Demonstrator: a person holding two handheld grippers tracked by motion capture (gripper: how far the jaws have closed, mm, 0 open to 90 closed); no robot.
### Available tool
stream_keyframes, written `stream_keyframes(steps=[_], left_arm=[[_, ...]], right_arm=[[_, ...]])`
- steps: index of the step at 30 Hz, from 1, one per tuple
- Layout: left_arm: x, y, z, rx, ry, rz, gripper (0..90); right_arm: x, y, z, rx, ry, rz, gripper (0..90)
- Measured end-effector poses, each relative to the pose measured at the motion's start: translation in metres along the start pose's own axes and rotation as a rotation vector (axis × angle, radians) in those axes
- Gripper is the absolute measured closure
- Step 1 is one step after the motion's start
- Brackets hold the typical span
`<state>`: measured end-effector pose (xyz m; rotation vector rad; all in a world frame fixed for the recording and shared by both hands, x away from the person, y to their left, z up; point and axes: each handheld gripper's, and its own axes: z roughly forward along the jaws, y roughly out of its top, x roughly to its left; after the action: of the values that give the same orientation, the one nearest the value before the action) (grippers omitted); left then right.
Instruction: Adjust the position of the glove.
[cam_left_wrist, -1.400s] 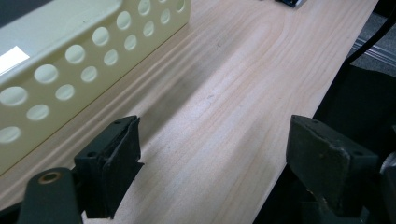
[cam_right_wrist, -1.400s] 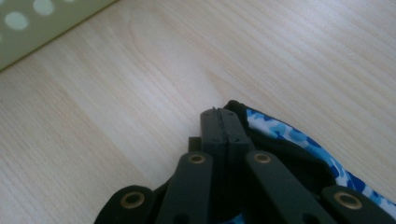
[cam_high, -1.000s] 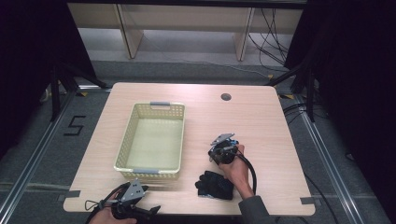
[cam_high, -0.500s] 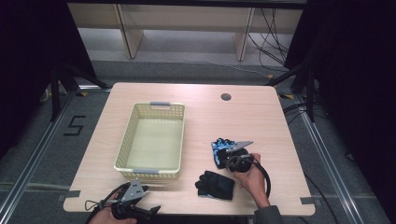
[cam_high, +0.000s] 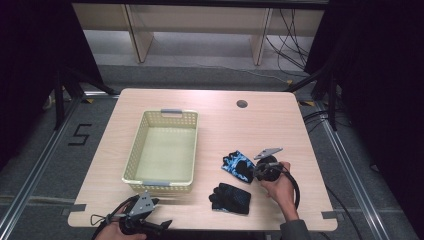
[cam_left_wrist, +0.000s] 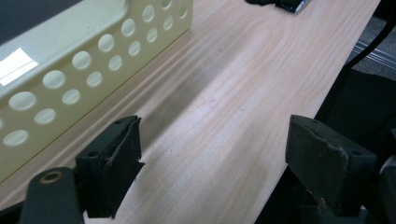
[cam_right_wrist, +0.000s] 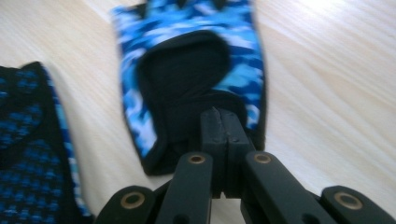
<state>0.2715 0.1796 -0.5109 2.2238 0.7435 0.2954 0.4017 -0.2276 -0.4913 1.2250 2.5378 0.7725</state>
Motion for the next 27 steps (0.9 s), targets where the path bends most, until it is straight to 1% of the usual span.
stream_keyframes(steps=[1, 2, 3, 4, 5, 6, 7, 8, 9, 10, 11, 12, 13, 14, 15, 16, 17, 18, 19, 20, 21, 22, 23, 24, 25, 26, 27], left_arm=[[0.000, 0.000, 0.000, 0.003, 0.001, 0.001, 18.1], [-0.001, 0.000, 0.001, -0.004, -0.004, -0.009, 18.1], [0.000, 0.000, 0.001, -0.001, 0.000, -0.003, 18.1], [-0.001, 0.000, 0.001, -0.002, -0.001, -0.024, 18.1], [-0.002, 0.000, 0.002, -0.010, -0.005, -0.031, 18.1], [-0.001, 0.000, 0.001, -0.004, -0.004, -0.006, 18.1], [-0.002, -0.001, 0.001, 0.002, -0.006, -0.019, 18.1], [-0.002, -0.001, 0.001, 0.002, -0.006, -0.019, 18.1], [-0.002, 0.000, 0.001, -0.009, -0.005, -0.031, 18.1], [-0.001, 0.001, 0.000, -0.008, -0.003, -0.012, 18.1], [0.000, 0.001, 0.000, -0.008, -0.003, -0.012, 18.1], [0.000, 0.000, 0.000, 0.002, -0.001, -0.004, 18.1], [-0.002, 0.000, 0.001, -0.015, -0.009, -0.022, 18.1], [-0.002, -0.001, 0.001, -0.010, -0.008, -0.036, 18.1], [0.000, 0.001, -0.001, 0.002, -0.002, 0.000, 18.1], [0.000, 0.001, -0.001, -0.001, -0.001, 0.005, 18.1], [0.000, 0.001, 0.000, -0.007, 0.000, -0.002, 18.1], [-0.001, 0.000, 0.000, -0.008, 0.000, -0.015, 18.1], [0.000, 0.000, 0.000, -0.007, 0.000, -0.015, 18.1], [0.000, 0.000, 0.000, -0.006, 0.001, -0.008, 18.1], [0.000, 0.000, 0.000, -0.009, 0.008, -0.010, 18.1], [0.000, 0.000, 0.000, -0.009, -0.001, -0.034, 18.1], [0.000, 0.001, 0.000, -0.012, -0.005, -0.016, 18.1], [0.000, 0.000, 0.000, -0.010, -0.003, -0.016, 18.1], [-0.001, 0.000, 0.000, -0.005, -0.003, -0.014, 18.1], [-0.001, 0.000, 0.000, -0.004, -0.003, -0.014, 18.1], [-0.001, 0.000, 0.000, -0.007, -0.004, -0.021, 18.0]], right_arm=[[-0.001, 0.000, 0.000, 0.004, -0.002, 0.002, 90.0], [-0.005, 0.000, 0.000, 0.001, -0.012, 0.014, 90.0], [-0.007, -0.001, 0.000, -0.001, -0.010, 0.001, 90.0], [-0.007, 0.000, 0.000, -0.004, -0.010, 0.015, 90.0], [-0.007, 0.000, 0.000, -0.002, -0.013, 0.014, 90.0], [-0.006, 0.000, 0.000, -0.004, -0.023, 0.015, 90.0], [-0.007, 0.002, -0.003, -0.017, -0.011, -0.012, 90.0], [-0.007, 0.002, -0.003, -0.017, -0.011, -0.012, 90.0], [-0.006, 0.003, -0.006, -0.033, -0.018, -0.012, 87.8], [-0.004, 0.006, -0.011, -0.070, -0.032, -0.004, 84.5], [-0.003, 0.007, -0.012, -0.087, -0.038, 0.002, 81.1], [-0.003, 0.010, -0.015, -0.081, -0.046, -0.006, 76.9], [-0.004, 0.011, -0.011, -0.146, -0.072, -0.030, 73.6], [-0.005, 0.013, -0.013, -0.121, -0.051, -0.026, 69.4], [-0.005, 0.016, -0.013, -0.122, -0.056, -0.026, 69.1], [-0.004, 0.018, -0.011, -0.122, -0.055, -0.031, 68.9], [-0.003, 0.019, -0.008, -0.121, -0.051, -0.040, 68.2], [-0.001, 0.020, -0.005, -0.143, -0.062, -0.040, 67.9], [-0.001, 0.023, -0.007, -0.100, -0.049, -0.042, 67.4], [-0.001, 0.025, -0.004, -0.099, -0.057, -0.046, 66.7], [-0.001, 0.025, -0.001, -0.108, -0.063, -0.059, 66.4], [-0.001, 0.026, 0.002, -0.124, -0.064, -0.060, 65.1], [0.000, 0.027, 0.004, -0.107, -0.043, -0.038, 64.5], [-0.001, 0.028, 0.006, -0.097, -0.045, -0.047, 63.9], [-0.003, 0.029, 0.010, -0.073, -0.042, -0.051, 61.2], [-0.003, 0.029, 0.010, -0.073, -0.042, -0.051, 61.2], [-0.003, 0.029, 0.011, -0.068, -0.036, -0.032, 60.1]])
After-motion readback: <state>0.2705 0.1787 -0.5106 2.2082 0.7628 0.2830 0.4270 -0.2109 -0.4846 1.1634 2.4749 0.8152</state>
